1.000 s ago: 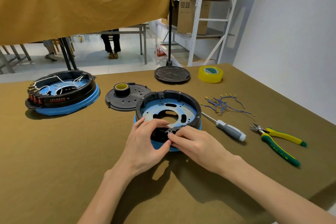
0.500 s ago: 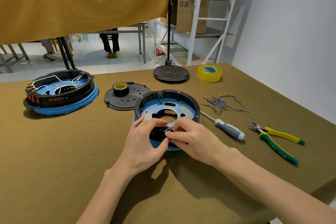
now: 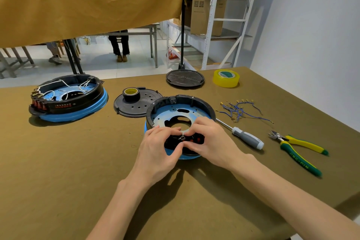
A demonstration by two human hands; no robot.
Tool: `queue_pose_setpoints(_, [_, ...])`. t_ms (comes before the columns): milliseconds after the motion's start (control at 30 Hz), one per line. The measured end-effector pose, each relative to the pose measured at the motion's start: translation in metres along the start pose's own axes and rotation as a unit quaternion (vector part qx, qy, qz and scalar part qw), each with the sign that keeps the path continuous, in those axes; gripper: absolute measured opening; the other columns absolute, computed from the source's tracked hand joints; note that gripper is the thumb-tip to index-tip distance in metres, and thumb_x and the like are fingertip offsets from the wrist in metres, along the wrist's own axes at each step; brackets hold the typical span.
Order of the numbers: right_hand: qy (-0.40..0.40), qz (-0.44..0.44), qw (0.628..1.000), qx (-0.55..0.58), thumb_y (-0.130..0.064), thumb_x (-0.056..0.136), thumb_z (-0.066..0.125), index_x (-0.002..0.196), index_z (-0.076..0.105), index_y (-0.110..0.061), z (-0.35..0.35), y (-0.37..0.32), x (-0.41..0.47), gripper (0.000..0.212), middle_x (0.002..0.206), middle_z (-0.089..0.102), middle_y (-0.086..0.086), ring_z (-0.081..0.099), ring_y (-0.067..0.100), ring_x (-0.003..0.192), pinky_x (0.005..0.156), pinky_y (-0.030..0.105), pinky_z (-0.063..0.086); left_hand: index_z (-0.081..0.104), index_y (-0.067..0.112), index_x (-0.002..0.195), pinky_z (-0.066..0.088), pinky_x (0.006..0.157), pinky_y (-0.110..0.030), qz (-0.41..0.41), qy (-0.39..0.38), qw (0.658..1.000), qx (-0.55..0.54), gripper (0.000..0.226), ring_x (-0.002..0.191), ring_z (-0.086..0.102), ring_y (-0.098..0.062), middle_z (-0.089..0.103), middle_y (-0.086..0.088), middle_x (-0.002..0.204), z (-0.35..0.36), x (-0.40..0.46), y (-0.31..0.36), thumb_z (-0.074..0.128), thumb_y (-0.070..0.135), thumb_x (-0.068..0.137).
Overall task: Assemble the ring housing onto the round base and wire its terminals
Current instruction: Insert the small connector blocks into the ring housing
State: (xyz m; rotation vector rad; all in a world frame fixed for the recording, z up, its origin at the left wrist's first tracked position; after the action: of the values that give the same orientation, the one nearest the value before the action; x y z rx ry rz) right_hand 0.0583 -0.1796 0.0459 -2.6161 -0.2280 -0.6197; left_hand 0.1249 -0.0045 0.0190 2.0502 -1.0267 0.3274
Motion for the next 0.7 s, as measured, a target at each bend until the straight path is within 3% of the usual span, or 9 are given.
queue_pose_setpoints(100, [-0.033, 0.009, 0.999, 0.017, -0.037, 0.086, 0.080, 0.100, 0.067, -0.025, 0.001, 0.001, 0.000, 0.024, 0.101, 0.056, -0.011, 0.050, 0.005, 0.098, 0.088, 0.019, 0.040, 0.072, 0.025, 0.122, 0.017, 0.115, -0.009, 0.000, 0.001, 1.000, 0.004, 0.030, 0.118, 0.054, 0.009, 0.068, 0.018, 0.124, 0.000, 0.000, -0.001, 0.074, 0.025, 0.091])
queue_pose_setpoints(233, [-0.082, 0.098, 0.984, 0.127, -0.034, 0.075, 0.091, 0.083, 0.072, -0.030, -0.007, 0.009, 0.022, 0.021, 0.089, 0.061, -0.016, 0.059, 0.002, 0.088, 0.074, 0.014, 0.042, 0.073, 0.027, 0.118, 0.021, 0.115, -0.013, -0.006, 0.012, 1.000, 0.003, 0.027, 0.115, 0.056, 0.009, 0.066, 0.022, 0.118, 0.000, 0.001, -0.002, 0.073, 0.029, 0.091])
queue_pose_setpoints(333, [-0.108, 0.105, 0.977, 0.149, -0.036, 0.073, 0.092, 0.078, 0.075, -0.033, -0.008, 0.012, 0.032, 0.018, 0.080, 0.065, -0.020, 0.062, 0.001, 0.083, 0.073, 0.012, 0.046, 0.073, 0.027, 0.117, 0.021, 0.112, -0.011, -0.009, 0.013, 1.000, -0.001, 0.027, 0.114, 0.057, 0.008, 0.065, 0.023, 0.118, 0.001, 0.002, -0.003, 0.073, 0.030, 0.090])
queue_pose_setpoints(467, [-0.097, 0.088, 0.979, 0.156, -0.036, 0.077, 0.089, 0.094, 0.080, -0.032, -0.011, 0.018, 0.018, 0.019, 0.097, 0.066, -0.015, 0.063, 0.004, 0.097, 0.082, 0.019, 0.049, 0.075, 0.025, 0.116, 0.026, 0.114, -0.017, -0.008, 0.015, 1.000, 0.000, 0.026, 0.114, 0.059, 0.006, 0.072, 0.015, 0.120, 0.000, 0.002, -0.002, 0.074, 0.029, 0.091])
queue_pose_setpoints(600, [-0.114, 0.070, 0.983, 0.125, -0.025, 0.077, 0.087, 0.108, 0.078, -0.030, -0.019, 0.026, 0.009, 0.033, 0.113, 0.063, -0.016, 0.059, 0.003, 0.112, 0.093, 0.011, 0.045, 0.075, 0.023, 0.114, 0.030, 0.111, -0.016, -0.012, 0.026, 1.000, 0.013, 0.024, 0.111, 0.061, 0.002, 0.074, 0.014, 0.117, 0.001, 0.001, 0.000, 0.076, 0.026, 0.090])
queue_pose_setpoints(700, [-0.104, 0.063, 0.984, 0.131, -0.024, 0.080, 0.086, 0.109, 0.078, -0.025, -0.016, 0.025, 0.007, 0.030, 0.110, 0.066, -0.013, 0.063, 0.006, 0.108, 0.094, 0.025, 0.053, 0.076, 0.022, 0.113, 0.028, 0.106, -0.009, -0.017, 0.024, 0.999, 0.017, 0.025, 0.109, 0.062, 0.001, 0.075, 0.012, 0.115, 0.002, 0.000, 0.002, 0.077, 0.025, 0.089])
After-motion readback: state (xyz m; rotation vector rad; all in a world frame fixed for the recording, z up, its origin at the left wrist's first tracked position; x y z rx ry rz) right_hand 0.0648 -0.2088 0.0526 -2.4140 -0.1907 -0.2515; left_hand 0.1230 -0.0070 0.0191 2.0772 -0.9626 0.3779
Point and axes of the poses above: each hand's wrist, its own x-axis towards the middle knuckle, its own z-axis out of the palm, y = z × x, the point moved 3 cm from there along x, towards the middle knuckle
